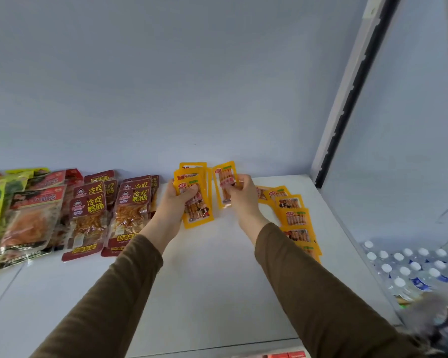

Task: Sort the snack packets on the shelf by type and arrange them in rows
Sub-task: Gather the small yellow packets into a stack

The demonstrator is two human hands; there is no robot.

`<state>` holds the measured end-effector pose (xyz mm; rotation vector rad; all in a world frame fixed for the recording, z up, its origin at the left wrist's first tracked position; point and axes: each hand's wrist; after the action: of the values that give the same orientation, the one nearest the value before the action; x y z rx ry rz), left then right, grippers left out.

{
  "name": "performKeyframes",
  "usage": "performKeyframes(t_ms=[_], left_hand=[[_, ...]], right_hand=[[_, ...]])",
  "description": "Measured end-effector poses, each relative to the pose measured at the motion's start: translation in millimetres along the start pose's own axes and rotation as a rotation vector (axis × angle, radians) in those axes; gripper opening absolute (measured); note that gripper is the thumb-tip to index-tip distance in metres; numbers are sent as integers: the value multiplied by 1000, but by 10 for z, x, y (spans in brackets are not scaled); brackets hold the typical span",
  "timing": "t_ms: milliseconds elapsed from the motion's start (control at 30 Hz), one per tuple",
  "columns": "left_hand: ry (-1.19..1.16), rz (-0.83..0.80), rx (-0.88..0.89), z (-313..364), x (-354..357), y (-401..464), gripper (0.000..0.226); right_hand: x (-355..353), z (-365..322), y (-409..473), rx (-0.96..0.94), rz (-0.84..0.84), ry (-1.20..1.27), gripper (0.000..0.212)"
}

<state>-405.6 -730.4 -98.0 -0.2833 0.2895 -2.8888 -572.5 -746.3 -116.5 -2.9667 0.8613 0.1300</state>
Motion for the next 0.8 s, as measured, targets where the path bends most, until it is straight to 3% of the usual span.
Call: performKeyframes(t_ms=[100, 200, 267, 400, 467, 533, 667, 700, 800], left_hand=[[-97, -6, -5, 12, 48, -100, 42], [-41, 54, 20, 18, 44, -139, 42], [-12, 75, 26, 7, 5, -127, 39], [42, 109, -8, 31, -110, -137, 14], [86, 174, -23, 65, -183, -133, 28], [215, 182, 29, 95, -262, -133, 26], [267, 198, 33, 106, -387, -119, 32], [268, 203, 25, 113, -401, -115, 45], [316, 198, 16, 128, -408, -115, 54]], right_hand=[[199, -68, -186, 239, -94, 202, 19], [351, -98, -373, 387, -264, 383, 40], [425, -77, -465, 372, -320, 380, 45], [613, -8, -611, 343, -320, 383, 35], [719, -14, -648, 343, -304, 371, 30], [841, -45, -664, 324, -271, 334, 30], [1081, -56, -690, 177, -242, 198, 55], [1116, -42, -705, 131, -249, 154, 59], [1173, 49, -698, -16, -247, -40, 57]])
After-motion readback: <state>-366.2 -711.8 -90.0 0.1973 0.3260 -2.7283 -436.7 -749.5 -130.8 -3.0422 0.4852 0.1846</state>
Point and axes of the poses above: each hand's wrist, its own y-axis towards the middle knuckle, its own x-axis out of the palm, z = x × y, and after that the axes turned 13 degrees about z, right-handed
